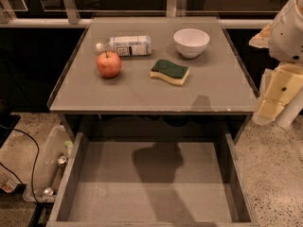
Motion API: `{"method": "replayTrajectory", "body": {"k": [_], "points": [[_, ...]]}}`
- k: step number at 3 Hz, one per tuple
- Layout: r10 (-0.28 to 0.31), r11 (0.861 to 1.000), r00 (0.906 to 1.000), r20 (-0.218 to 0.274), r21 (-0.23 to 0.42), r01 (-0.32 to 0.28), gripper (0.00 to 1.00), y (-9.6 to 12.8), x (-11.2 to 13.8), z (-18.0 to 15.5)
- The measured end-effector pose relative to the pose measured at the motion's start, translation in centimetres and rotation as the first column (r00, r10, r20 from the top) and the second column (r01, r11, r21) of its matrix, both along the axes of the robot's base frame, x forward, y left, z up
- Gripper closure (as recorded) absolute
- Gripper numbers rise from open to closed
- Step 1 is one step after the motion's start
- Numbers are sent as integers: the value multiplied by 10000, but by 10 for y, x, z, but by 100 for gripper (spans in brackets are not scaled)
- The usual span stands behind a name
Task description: Place sponge into top drawer
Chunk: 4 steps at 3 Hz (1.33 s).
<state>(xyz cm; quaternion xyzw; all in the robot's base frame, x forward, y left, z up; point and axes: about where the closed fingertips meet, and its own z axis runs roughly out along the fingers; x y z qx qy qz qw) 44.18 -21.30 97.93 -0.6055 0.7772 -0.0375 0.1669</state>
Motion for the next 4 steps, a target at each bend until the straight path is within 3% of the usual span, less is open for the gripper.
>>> {"method": "replayTrajectory", "body": {"k": [1,2,3,4], "points": [[0,10000,10000,1,0,0,0,0,0,0],[-67,9998,9995,304,181,62,0,0,5,6],[410,9932,9959,807,1055,-494,0,31,38,7],[677,9632,9907,1181,2510,-958,0,59,76,0]]}}
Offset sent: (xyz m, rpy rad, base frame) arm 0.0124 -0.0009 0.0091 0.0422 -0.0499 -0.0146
